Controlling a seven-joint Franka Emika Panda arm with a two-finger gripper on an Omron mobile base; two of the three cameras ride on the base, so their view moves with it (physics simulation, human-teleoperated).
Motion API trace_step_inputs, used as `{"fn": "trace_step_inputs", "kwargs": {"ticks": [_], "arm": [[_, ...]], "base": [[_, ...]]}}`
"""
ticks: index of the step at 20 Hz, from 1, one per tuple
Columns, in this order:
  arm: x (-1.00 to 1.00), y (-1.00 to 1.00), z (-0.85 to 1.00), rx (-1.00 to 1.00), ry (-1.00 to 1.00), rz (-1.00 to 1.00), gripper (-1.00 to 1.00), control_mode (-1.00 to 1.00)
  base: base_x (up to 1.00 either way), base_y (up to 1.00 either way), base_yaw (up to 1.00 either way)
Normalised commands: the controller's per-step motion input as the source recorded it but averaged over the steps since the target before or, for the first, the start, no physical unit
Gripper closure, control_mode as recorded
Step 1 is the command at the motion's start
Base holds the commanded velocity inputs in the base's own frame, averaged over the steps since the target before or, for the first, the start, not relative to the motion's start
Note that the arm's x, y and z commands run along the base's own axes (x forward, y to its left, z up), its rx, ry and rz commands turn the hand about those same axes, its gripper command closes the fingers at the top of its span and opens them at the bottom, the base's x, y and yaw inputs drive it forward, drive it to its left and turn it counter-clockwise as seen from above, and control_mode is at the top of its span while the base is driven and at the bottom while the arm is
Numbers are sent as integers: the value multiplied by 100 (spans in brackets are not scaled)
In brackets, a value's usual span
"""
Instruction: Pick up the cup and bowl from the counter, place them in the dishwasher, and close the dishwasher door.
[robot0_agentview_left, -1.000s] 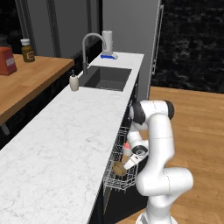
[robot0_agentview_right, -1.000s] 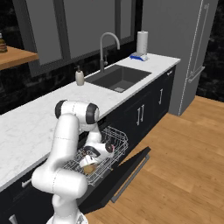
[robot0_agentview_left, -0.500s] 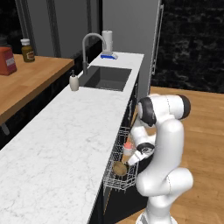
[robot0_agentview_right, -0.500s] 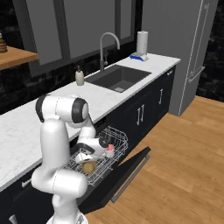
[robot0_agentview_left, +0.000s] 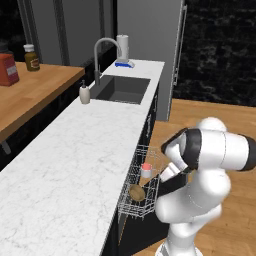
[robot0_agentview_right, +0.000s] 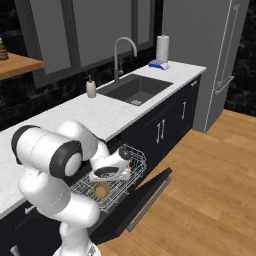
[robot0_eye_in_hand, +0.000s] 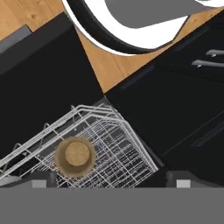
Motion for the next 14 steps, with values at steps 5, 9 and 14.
{"fn": "trace_step_inputs", "kwargs": {"ticks": [5,9,14], "arm": [[12,-90,79,0,0,10,-100,-100],[-2,-99,41,3,0,2,-100,-100],[-19,-100,7,23,1,-7,-100,-100]], "base": [[0,0,0],[0,0,0],[0,0,0]]}}
